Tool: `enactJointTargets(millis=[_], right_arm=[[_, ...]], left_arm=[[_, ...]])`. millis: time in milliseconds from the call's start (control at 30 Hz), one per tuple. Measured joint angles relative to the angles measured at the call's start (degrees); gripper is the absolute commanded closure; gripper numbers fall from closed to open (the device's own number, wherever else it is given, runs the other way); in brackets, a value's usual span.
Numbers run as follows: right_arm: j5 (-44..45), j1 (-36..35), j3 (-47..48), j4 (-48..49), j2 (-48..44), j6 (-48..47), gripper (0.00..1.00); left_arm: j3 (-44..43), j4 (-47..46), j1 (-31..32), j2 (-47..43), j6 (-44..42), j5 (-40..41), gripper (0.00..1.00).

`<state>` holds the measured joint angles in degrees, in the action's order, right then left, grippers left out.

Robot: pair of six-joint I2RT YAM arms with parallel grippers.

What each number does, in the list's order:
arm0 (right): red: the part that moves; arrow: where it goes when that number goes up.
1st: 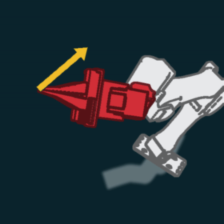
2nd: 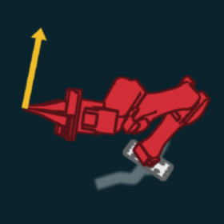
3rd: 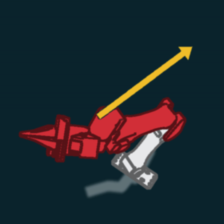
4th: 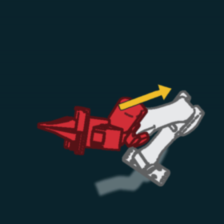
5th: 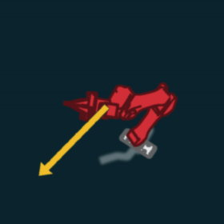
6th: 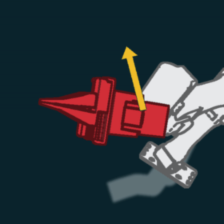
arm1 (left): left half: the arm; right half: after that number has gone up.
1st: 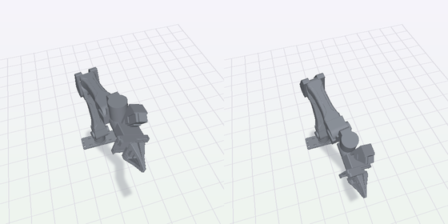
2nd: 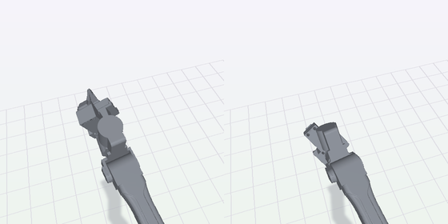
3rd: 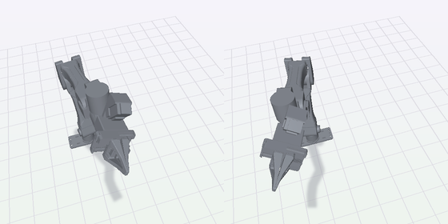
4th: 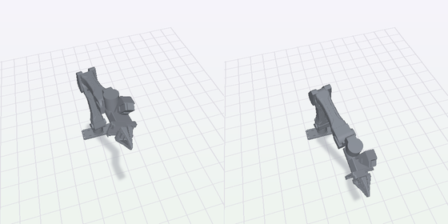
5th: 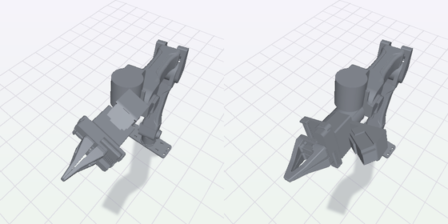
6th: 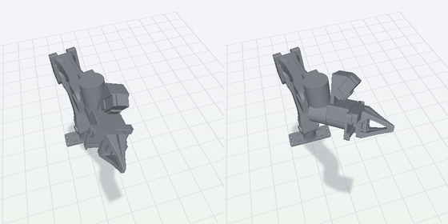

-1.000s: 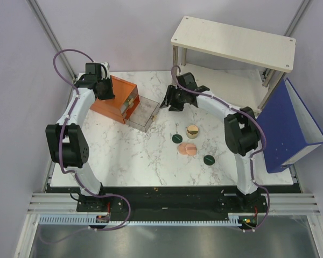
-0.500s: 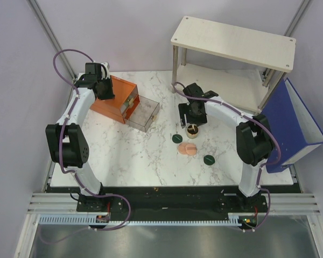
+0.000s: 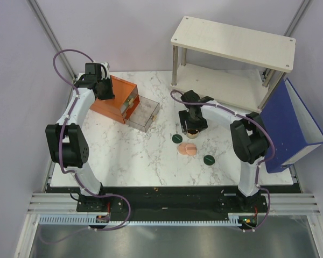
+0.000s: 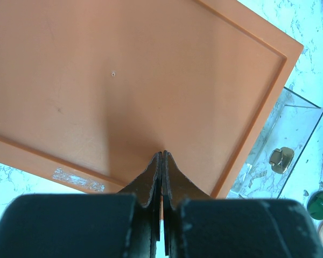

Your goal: Organize the makeup

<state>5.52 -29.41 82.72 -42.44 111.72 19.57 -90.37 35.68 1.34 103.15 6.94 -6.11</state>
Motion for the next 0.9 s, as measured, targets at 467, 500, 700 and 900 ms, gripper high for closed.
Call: enactJointTargets(millis=[467,500,700,900], right_arm=[[0.6,0.0,-2.8,1.8,1.6,0.3,0.98],[0.5,0.0,-2.7,1.8,1.6,0.3,0.98],[-0.3,-0.3,0.8,1.5,1.6,-0.1,0.98],[-2.6,-1.8,10.3,2.2,1.6,-0.4,0.97]], left_arm=[[0.0,0.0,0.0,0.0,0.0,0.1,0.98],[0.0,0.0,0.0,0.0,0.0,0.1,0.98],[0.1,-0.1,0.0,0.0,0.0,0.1,0.98],[0.1,-0.1,0.0,0.0,0.0,0.1,0.98]])
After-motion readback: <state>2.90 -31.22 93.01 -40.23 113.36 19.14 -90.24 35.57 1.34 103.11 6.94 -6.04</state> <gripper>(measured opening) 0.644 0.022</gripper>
